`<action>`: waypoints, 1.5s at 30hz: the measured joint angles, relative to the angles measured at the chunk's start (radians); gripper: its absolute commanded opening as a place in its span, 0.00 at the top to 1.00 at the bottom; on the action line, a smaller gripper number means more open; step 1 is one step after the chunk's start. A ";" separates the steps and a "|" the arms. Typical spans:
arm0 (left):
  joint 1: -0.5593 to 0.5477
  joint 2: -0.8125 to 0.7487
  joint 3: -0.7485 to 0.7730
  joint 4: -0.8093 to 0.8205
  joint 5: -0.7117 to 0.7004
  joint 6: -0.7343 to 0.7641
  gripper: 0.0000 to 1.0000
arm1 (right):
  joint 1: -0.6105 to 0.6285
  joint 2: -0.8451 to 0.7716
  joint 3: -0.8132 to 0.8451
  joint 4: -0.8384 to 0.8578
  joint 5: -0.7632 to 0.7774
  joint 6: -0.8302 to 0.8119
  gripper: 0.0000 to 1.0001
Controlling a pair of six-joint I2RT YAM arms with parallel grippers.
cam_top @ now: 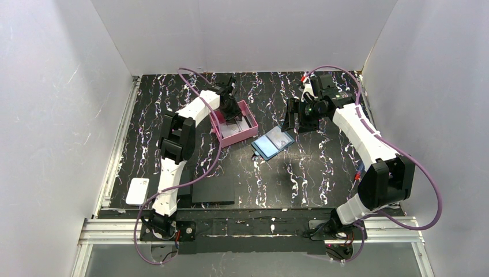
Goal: Put the credit cards into the card holder
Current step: Pick up the credit card from the storage box.
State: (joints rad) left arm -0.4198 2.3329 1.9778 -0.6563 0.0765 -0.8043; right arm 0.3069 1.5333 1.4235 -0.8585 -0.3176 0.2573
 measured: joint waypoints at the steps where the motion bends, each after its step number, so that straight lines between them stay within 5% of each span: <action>1: 0.000 0.000 -0.009 0.013 0.009 -0.001 0.69 | 0.000 0.000 0.000 0.000 0.000 0.000 0.17; 19: 0.001 -0.023 -0.074 0.137 0.096 -0.071 0.73 | 0.000 0.008 0.000 0.000 -0.004 0.000 0.18; 26: -0.002 -0.024 -0.050 0.108 0.099 -0.083 1.00 | 0.000 0.008 0.000 0.000 -0.007 0.001 0.18; 45: -0.011 -0.029 0.196 -0.173 0.039 -0.026 1.00 | 0.000 0.008 0.000 0.002 -0.007 0.000 0.17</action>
State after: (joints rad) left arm -0.4309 2.3035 2.1735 -0.8291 0.1150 -0.8303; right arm 0.3069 1.5410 1.4235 -0.8566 -0.3244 0.2577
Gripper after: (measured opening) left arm 0.031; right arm 0.822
